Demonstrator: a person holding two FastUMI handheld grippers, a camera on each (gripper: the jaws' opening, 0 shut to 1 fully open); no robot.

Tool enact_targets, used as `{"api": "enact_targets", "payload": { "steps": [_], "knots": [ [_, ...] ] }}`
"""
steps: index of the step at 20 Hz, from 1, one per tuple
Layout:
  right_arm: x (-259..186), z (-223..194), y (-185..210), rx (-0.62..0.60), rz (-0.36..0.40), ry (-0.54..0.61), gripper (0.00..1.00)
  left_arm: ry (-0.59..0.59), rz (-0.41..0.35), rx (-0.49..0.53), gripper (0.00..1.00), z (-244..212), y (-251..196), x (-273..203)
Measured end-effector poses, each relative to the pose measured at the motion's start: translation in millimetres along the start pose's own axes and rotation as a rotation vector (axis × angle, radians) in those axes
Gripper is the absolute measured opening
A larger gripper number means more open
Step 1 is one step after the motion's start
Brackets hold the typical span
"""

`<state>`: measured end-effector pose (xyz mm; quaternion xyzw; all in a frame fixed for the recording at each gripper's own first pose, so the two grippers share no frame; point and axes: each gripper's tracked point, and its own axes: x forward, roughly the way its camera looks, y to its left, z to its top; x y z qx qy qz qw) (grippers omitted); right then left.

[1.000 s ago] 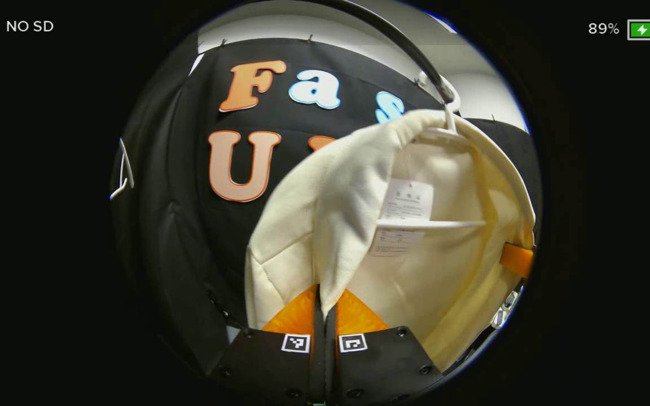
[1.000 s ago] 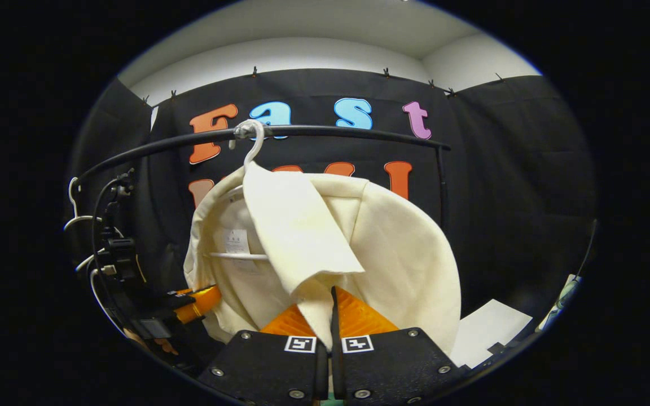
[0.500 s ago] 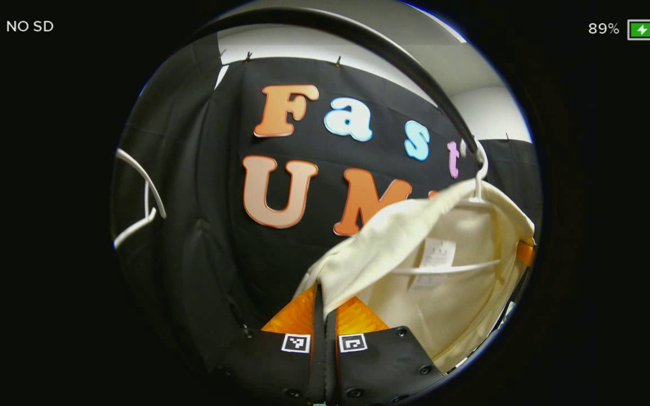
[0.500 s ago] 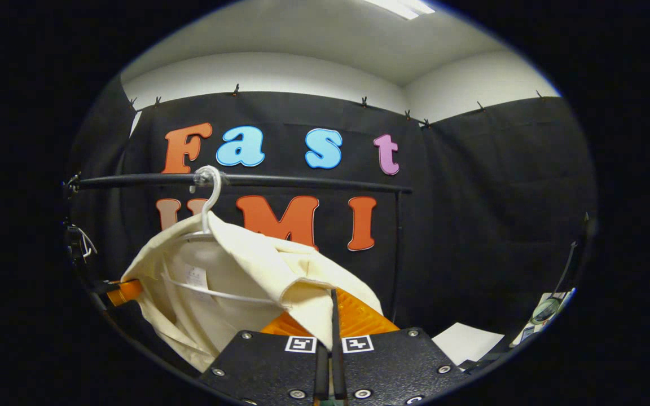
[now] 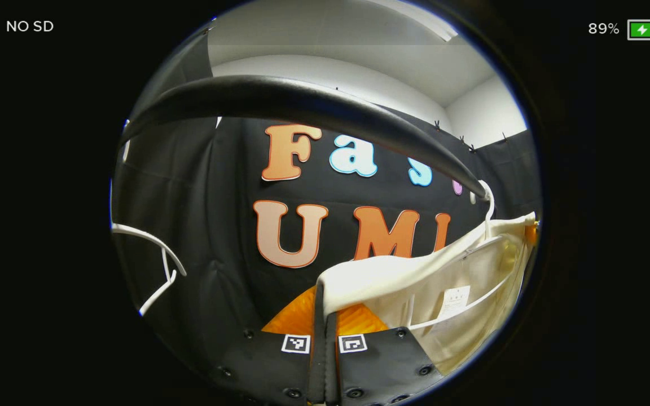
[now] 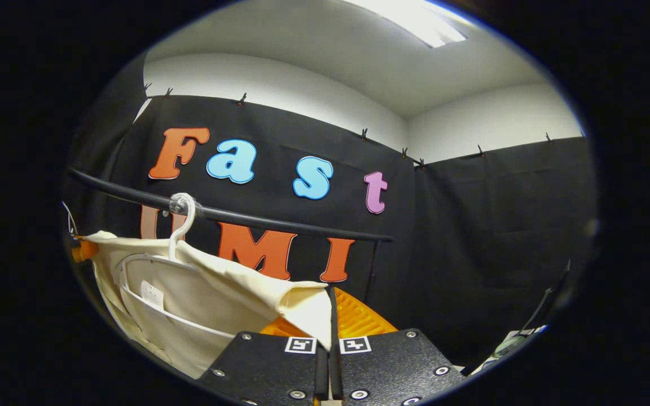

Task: Grasp the clothes on the hanger with both hands and then place them into the laundry hamper below.

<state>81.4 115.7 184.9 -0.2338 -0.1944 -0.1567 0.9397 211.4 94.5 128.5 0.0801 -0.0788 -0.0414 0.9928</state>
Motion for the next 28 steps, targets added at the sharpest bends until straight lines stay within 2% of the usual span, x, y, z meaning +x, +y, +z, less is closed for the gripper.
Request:
{"api": "enact_targets", "payload": {
  "steps": [3,7,13,17,25,28],
  "knots": [
    [1.9,5.8,-8.1,-0.071,0.008,-0.020,0.01,0.004,-0.008,0.027,0.02,-1.0,-7.5,2.2],
    [8.1,-0.9,-22.7,-0.080,0.027,-0.002,0.01,0.026,-0.047,0.009,0.02,-7.0,-19.7,6.2],
    [23.7,-13.6,-62.7,-0.138,-0.024,0.014,0.01,0.036,-0.118,0.056,0.02,-9.7,-51.3,9.1],
    [35.7,-32.9,-75.7,-0.131,-0.006,0.060,0.01,0.042,-0.145,0.047,0.02,-11.4,-61.1,9.5],
    [53.4,-89.9,-38.6,-0.102,0.116,0.132,0.01,0.067,-0.114,0.021,0.02,-19.3,-46.4,14.6],
    [52.5,-126.2,-25.0,0.014,0.165,0.200,0.01,0.069,-0.125,0.004,0.02,-20.3,-45.4,12.6]
  ]
}}
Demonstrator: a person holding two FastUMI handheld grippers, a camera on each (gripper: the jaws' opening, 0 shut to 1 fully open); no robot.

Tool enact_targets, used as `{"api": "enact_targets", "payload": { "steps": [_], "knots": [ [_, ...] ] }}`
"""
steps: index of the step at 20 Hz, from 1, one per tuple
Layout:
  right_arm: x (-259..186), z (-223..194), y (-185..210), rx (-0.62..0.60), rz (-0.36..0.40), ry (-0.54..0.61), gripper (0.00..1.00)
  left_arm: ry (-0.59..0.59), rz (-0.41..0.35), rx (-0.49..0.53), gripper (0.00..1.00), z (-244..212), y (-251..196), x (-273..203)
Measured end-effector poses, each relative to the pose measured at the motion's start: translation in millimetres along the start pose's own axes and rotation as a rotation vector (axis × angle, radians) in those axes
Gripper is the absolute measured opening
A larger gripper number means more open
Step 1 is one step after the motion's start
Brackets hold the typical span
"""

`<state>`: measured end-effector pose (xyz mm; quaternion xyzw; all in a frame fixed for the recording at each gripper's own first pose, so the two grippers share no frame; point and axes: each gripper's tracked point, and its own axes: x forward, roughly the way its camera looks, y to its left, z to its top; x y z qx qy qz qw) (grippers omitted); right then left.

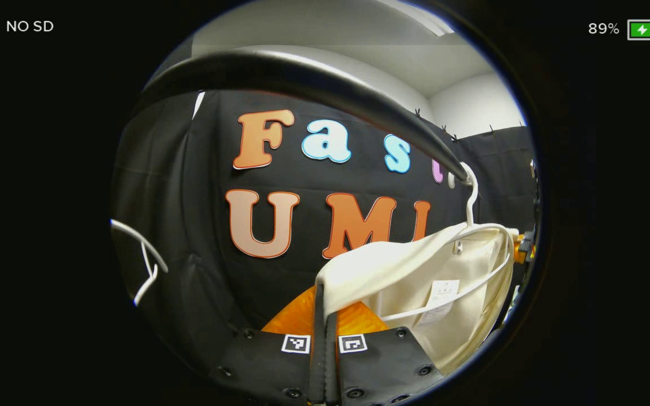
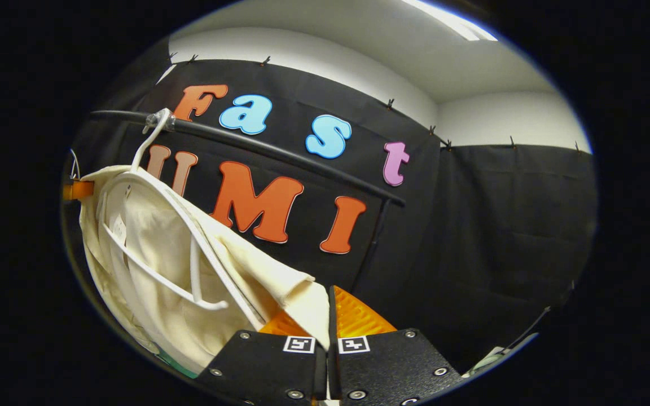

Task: Grasp the clothes on the hanger with both hands and then place them into the laundry hamper below.

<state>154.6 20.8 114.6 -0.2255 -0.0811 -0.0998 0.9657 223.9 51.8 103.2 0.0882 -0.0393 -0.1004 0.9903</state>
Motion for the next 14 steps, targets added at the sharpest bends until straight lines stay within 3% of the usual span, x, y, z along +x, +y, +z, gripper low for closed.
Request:
{"api": "enact_targets", "payload": {
  "steps": [4,7,11,14],
  "knots": [
    [-1.3,-39.8,14.6,0.089,0.036,0.057,0.01,0.014,0.025,0.015,0.02,-4.6,9.1,2.4],
    [-15.1,-82.2,32.3,0.168,0.060,0.109,0.01,0.053,0.015,-0.056,0.02,-21.4,9.4,3.1],
    [-26.4,-100.7,42.4,0.127,0.047,0.121,0.00,0.100,0.088,-0.040,0.02,-42.9,31.3,0.6],
    [-33.9,-110.4,52.2,0.141,0.061,0.138,0.01,0.157,0.092,-0.066,0.02,-72.8,39.6,-6.8]
  ]
}}
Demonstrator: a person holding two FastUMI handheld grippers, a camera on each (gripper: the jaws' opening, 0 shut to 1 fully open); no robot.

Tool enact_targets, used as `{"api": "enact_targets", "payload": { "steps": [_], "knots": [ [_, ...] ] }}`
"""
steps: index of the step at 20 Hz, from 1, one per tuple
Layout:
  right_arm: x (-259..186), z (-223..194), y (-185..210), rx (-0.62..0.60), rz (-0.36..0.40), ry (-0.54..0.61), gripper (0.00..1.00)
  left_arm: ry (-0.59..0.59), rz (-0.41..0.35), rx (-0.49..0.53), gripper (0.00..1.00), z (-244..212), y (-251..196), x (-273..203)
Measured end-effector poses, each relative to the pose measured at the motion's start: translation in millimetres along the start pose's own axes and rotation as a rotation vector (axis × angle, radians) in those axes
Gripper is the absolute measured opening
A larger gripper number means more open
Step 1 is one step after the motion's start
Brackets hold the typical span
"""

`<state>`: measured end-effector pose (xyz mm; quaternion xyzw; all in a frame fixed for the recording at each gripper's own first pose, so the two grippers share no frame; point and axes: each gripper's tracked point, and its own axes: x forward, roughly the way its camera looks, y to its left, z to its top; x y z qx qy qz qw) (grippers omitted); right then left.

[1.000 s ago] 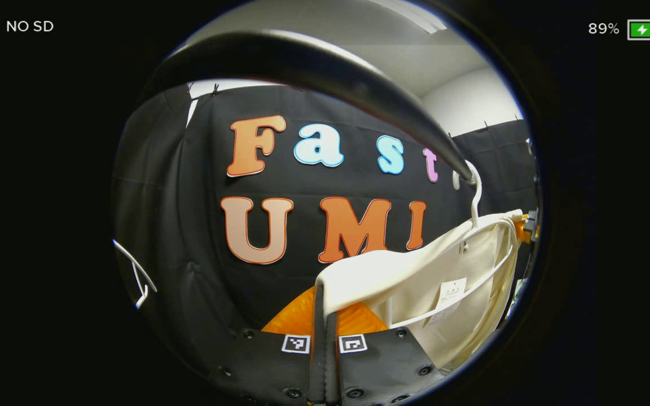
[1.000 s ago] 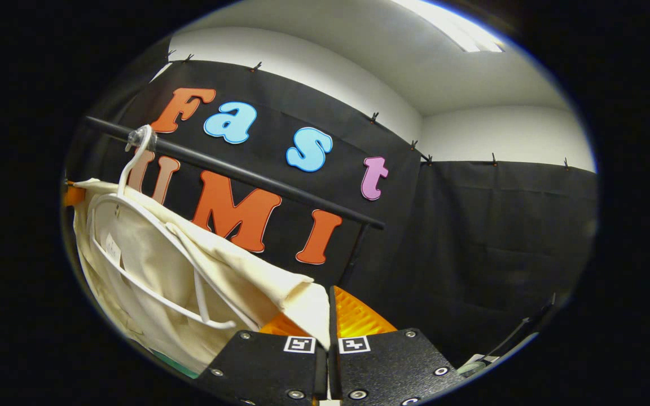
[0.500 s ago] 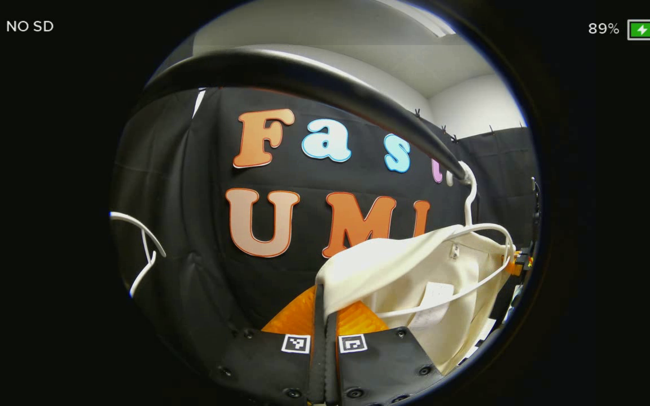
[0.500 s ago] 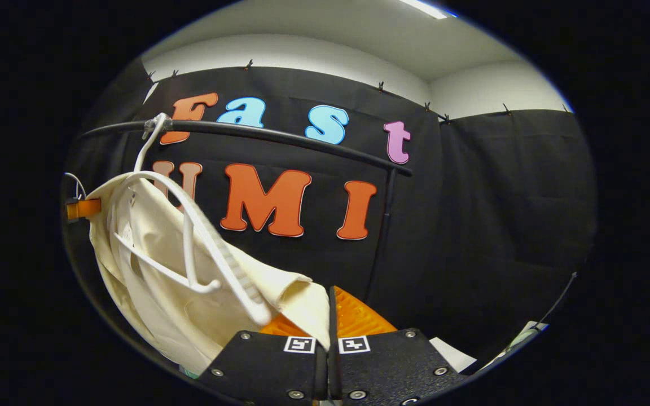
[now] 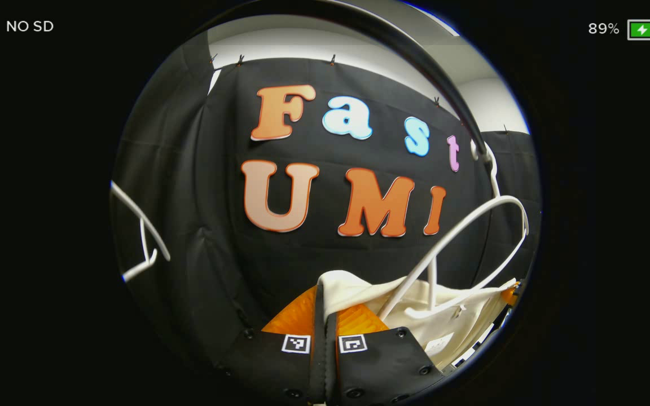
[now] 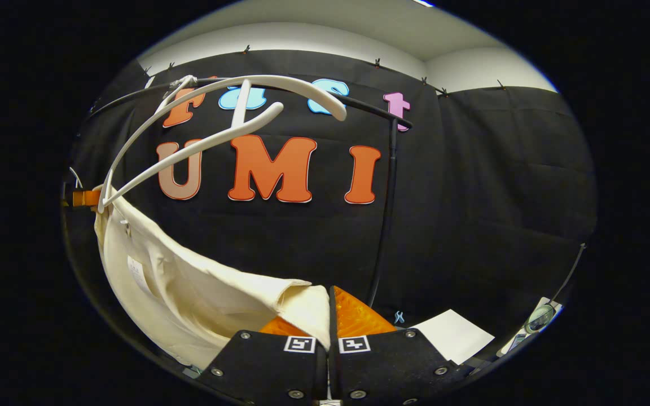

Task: Grasp the clothes on the hanger with both hands and then place them into the laundry hamper below.

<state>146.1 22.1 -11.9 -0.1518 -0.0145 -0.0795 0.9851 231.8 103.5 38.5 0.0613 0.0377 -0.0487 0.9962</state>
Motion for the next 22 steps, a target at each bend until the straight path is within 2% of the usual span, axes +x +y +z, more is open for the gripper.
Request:
{"api": "enact_targets", "payload": {
  "steps": [3,6,14,22],
  "knots": [
    [0.2,-0.9,9.2,-0.015,0.001,0.004,0.01,0.049,0.018,-0.021,0.02,-23.5,4.1,3.6],
    [-6.0,-1.9,14.5,-0.032,-0.007,0.009,0.01,0.064,0.028,0.014,0.02,-40.6,19.2,-15.5],
    [-15.1,-28.2,25.8,0.013,-0.010,0.082,0.01,0.116,0.049,0.052,0.02,-74.7,25.2,-33.9],
    [-23.4,-45.5,60.2,0.005,0.025,0.122,0.01,0.183,0.009,0.022,0.03,-104.5,8.6,-43.7]
  ]
}}
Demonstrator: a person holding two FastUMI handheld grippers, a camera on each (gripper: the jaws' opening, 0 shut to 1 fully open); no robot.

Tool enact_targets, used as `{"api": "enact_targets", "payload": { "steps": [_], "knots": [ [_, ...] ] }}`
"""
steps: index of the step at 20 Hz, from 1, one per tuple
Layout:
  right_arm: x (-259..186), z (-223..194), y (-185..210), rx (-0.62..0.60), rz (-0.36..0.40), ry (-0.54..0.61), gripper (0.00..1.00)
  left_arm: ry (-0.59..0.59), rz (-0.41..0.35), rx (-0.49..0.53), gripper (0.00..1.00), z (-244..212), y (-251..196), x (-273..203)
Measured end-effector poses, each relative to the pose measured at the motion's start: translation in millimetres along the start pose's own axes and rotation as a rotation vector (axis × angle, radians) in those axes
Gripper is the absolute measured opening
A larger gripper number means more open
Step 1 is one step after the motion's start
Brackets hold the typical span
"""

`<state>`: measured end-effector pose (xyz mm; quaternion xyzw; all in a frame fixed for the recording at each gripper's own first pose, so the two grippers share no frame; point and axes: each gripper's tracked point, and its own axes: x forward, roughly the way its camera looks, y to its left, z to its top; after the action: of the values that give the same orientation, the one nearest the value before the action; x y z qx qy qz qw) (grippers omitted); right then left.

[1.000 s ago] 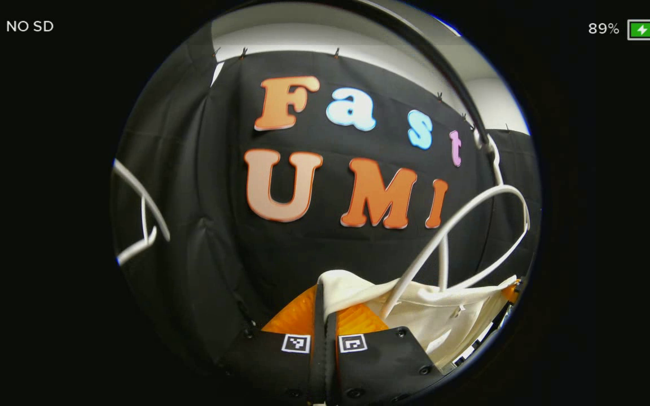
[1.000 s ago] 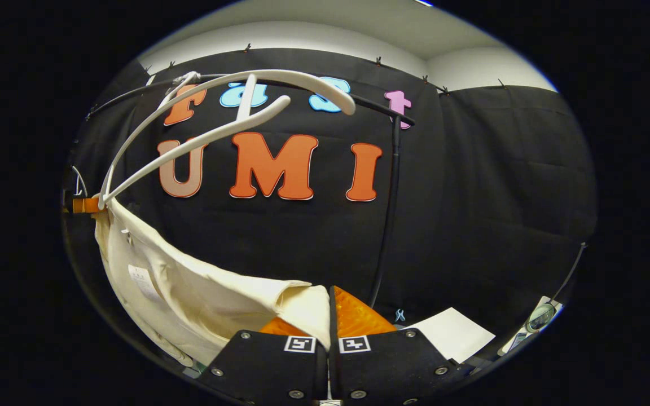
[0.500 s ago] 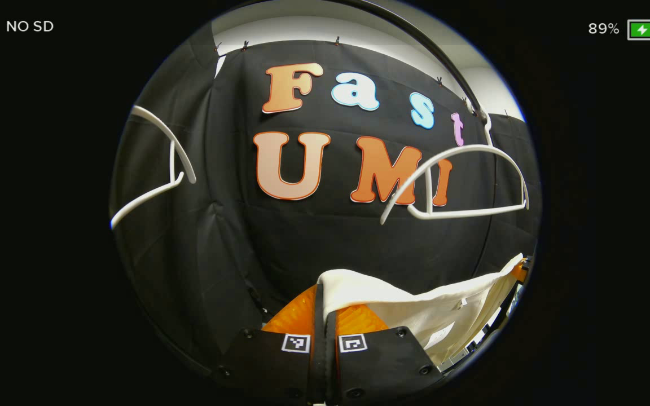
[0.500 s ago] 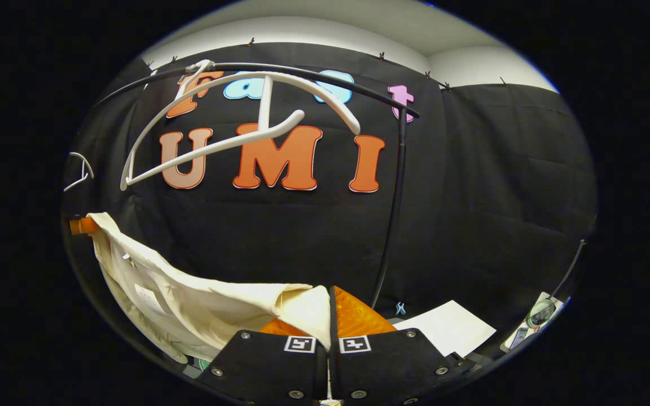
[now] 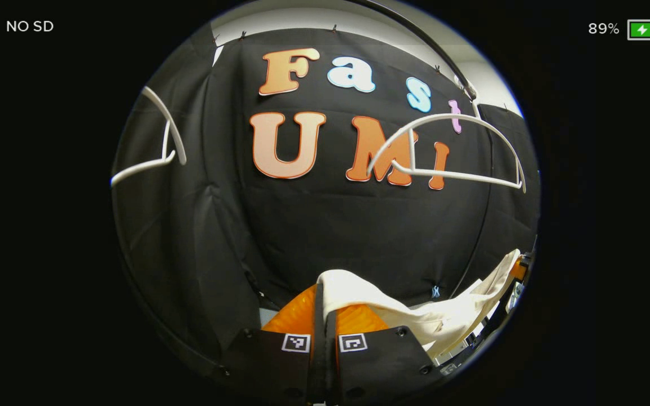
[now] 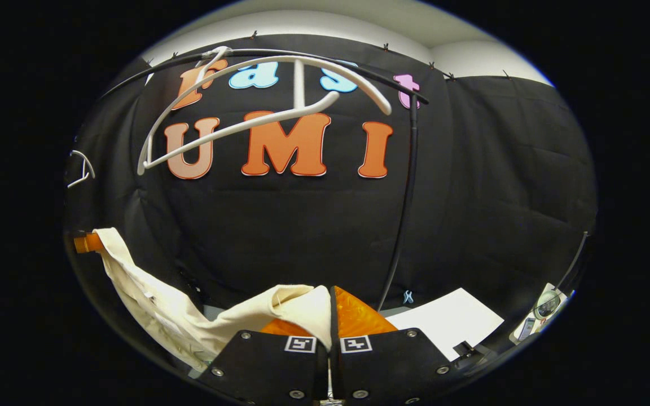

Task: Grasp the clothes on the hanger with both hands and then place them into the laundry hamper below.

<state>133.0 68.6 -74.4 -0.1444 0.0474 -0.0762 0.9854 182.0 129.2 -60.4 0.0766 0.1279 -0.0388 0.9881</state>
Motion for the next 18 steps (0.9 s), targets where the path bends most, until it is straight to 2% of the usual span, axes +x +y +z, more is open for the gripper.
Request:
{"api": "enact_targets", "payload": {
  "steps": [5,13,18],
  "knots": [
    [-7.3,-19.5,23.4,-0.018,0.040,0.046,0.02,0.062,-0.058,0.036,0.03,-30.5,-25.0,-2.0],
    [-13.2,-53.5,63.1,-0.027,0.099,0.121,0.02,0.172,-0.142,0.029,0.02,-85.5,-72.2,-9.1],
    [-15.6,-89.9,79.1,-0.030,0.123,0.192,0.02,0.251,-0.170,0.014,0.02,-118.5,-88.2,-12.6]
  ]
}}
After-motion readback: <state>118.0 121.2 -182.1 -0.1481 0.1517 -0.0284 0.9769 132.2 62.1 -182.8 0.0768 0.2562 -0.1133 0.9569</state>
